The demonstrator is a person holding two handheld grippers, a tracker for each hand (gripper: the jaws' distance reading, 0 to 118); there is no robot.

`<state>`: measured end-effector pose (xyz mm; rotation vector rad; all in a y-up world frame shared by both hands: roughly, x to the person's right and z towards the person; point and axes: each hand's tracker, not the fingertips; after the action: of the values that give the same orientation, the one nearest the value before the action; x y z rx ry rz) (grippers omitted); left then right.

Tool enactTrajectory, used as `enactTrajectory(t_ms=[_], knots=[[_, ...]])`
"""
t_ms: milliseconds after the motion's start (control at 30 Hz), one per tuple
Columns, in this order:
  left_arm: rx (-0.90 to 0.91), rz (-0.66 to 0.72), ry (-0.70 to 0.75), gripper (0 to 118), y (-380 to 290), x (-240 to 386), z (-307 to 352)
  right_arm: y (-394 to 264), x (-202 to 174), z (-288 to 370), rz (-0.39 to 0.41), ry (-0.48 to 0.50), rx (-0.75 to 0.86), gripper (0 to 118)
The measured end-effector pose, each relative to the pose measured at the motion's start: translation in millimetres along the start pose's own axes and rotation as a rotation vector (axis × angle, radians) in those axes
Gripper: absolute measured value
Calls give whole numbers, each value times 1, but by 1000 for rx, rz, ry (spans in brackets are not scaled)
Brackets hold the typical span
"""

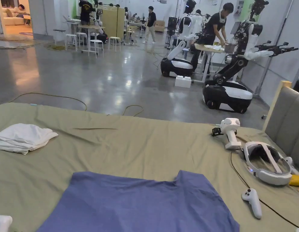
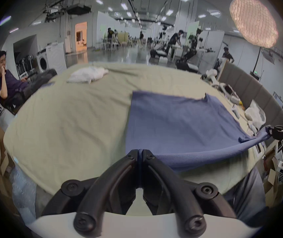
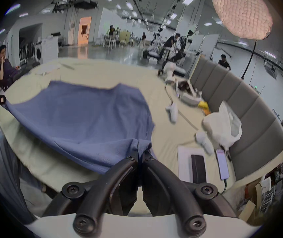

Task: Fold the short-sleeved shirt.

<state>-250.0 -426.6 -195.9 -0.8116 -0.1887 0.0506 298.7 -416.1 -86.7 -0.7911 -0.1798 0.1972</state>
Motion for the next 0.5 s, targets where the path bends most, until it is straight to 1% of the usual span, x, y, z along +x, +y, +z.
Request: enactTrajectory(t_ms=[200, 267, 400, 433, 467, 500], knots=[[-187, -4, 20, 6, -32, -6, -31, -47, -14, -34, 41, 30, -210, 3], [-231, 0, 24, 6, -37, -3, -37, -58, -18, -46, 48, 29, -242, 3], [-333, -2, 39, 8, -43, 0, -50, -69, -21, -64, 8, 40, -311, 5], [-340, -1, 35, 12, -44, 0, -52, -68, -21, -65, 1, 42, -313, 10], [-346, -3, 39, 21, -43, 0, -52, -67, -22, -64, -6, 37, -311, 17], [-344, -4, 50, 38, -46, 0, -49, -66, -24, -63, -5, 24, -313, 37]])
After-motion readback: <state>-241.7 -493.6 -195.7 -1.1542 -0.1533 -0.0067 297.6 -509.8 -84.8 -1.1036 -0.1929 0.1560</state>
